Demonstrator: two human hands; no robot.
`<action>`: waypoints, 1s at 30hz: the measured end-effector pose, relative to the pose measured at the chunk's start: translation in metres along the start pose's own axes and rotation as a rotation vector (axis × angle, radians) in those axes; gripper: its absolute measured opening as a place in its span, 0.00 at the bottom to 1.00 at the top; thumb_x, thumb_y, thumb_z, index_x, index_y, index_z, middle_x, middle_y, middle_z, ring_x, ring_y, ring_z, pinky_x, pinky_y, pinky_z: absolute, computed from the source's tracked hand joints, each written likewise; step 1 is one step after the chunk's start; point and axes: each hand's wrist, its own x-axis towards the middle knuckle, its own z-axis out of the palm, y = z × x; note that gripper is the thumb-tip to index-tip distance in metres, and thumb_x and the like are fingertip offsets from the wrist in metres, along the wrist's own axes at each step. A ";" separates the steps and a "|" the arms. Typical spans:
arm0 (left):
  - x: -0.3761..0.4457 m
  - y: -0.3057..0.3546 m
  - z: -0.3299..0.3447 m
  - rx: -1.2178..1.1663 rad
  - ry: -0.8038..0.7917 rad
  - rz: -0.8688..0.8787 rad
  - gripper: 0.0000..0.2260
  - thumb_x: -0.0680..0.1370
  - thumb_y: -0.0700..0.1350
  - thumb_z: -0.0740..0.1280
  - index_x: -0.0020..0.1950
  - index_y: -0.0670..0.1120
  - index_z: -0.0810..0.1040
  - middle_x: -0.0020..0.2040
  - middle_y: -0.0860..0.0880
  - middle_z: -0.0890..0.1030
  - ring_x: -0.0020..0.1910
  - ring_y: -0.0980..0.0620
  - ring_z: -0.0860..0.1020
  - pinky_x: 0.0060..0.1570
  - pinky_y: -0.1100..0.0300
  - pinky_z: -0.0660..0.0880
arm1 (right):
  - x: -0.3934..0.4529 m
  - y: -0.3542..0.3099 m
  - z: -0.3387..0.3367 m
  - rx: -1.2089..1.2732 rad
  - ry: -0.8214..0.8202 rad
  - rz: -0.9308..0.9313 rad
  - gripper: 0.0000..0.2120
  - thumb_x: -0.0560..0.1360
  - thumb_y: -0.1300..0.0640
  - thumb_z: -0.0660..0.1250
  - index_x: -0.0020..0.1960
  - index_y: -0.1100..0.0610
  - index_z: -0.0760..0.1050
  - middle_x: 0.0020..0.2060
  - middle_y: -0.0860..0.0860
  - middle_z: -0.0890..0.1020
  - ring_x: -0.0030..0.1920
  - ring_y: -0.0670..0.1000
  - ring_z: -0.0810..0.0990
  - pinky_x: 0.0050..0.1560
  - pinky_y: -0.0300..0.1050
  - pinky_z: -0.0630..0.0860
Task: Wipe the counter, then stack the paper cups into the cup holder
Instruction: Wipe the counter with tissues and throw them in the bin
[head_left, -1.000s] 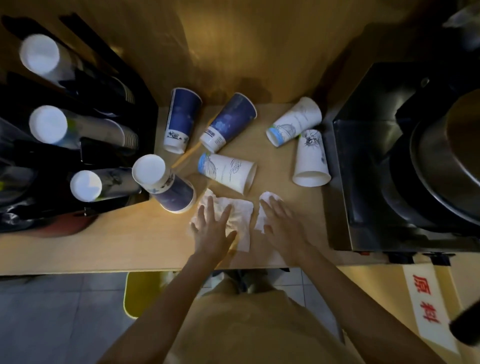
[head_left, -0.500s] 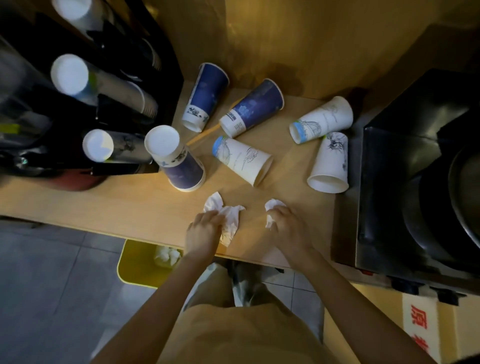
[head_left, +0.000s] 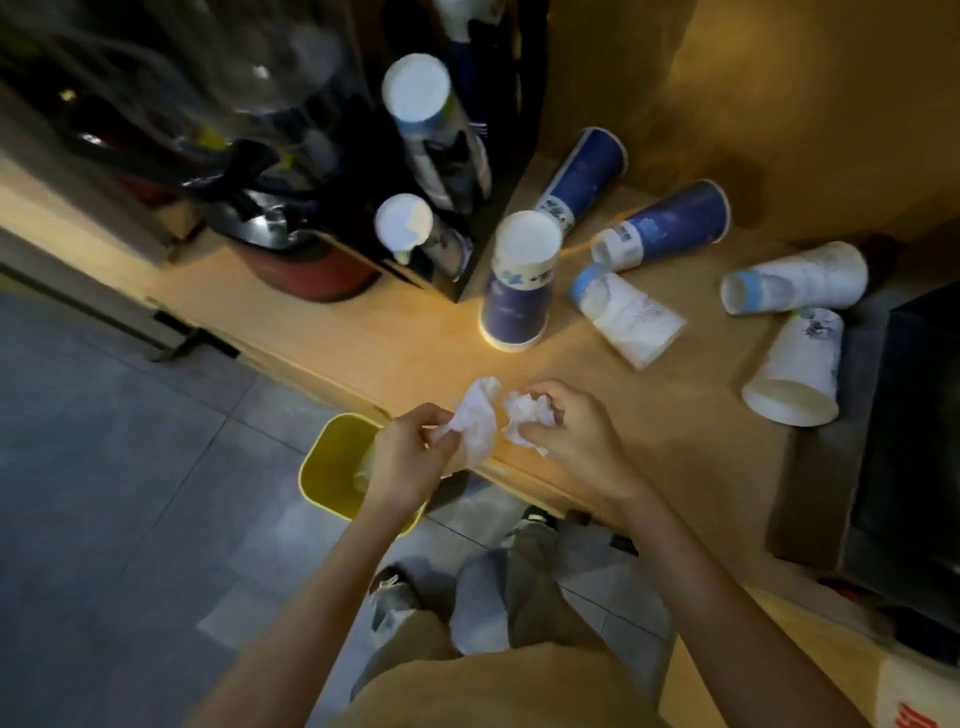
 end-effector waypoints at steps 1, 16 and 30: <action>-0.004 -0.012 -0.013 0.016 0.022 -0.014 0.02 0.72 0.42 0.68 0.43 0.46 0.79 0.37 0.48 0.79 0.37 0.50 0.75 0.30 0.65 0.62 | -0.002 -0.005 0.013 0.026 -0.004 0.006 0.18 0.67 0.63 0.72 0.55 0.52 0.76 0.46 0.50 0.81 0.47 0.48 0.79 0.47 0.37 0.74; -0.003 -0.191 -0.108 0.105 0.059 -0.260 0.12 0.74 0.35 0.61 0.49 0.43 0.83 0.54 0.41 0.81 0.51 0.44 0.78 0.40 0.72 0.65 | 0.001 0.010 0.207 0.191 -0.021 0.193 0.07 0.70 0.63 0.70 0.39 0.53 0.75 0.34 0.47 0.79 0.37 0.43 0.77 0.37 0.37 0.72; 0.070 -0.352 0.008 0.263 -0.244 -0.319 0.15 0.76 0.38 0.63 0.62 0.40 0.74 0.65 0.38 0.73 0.62 0.41 0.72 0.61 0.58 0.66 | 0.090 0.184 0.320 -0.194 -0.067 0.236 0.09 0.70 0.68 0.64 0.41 0.54 0.72 0.39 0.53 0.77 0.41 0.51 0.73 0.33 0.35 0.64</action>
